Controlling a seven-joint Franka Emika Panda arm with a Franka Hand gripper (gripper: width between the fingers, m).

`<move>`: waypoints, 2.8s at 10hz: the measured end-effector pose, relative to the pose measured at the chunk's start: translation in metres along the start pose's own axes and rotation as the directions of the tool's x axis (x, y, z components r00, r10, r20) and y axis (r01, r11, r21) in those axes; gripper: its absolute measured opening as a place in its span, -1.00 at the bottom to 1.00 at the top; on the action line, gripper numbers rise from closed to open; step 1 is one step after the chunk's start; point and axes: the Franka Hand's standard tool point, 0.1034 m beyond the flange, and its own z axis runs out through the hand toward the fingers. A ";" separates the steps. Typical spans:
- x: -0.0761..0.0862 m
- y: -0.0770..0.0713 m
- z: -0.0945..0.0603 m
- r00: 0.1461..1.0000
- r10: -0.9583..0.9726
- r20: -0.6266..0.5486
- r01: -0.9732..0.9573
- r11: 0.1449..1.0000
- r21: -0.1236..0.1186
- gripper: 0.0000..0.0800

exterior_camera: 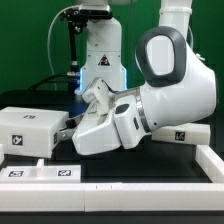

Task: Assemble cabinet

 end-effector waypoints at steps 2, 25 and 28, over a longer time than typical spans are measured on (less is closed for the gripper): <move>0.002 0.001 -0.001 1.000 0.002 -0.014 -0.003 1.000 -0.006 0.48; 0.006 0.004 -0.005 0.994 0.014 -0.112 -0.018 0.999 -0.033 -0.46; -0.033 -0.008 -0.037 0.991 0.068 -0.117 -0.068 0.998 -0.001 -0.46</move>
Offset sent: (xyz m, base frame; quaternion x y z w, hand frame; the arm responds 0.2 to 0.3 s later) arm -0.0017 0.0045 -0.0007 -0.0023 0.1403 0.0242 0.9898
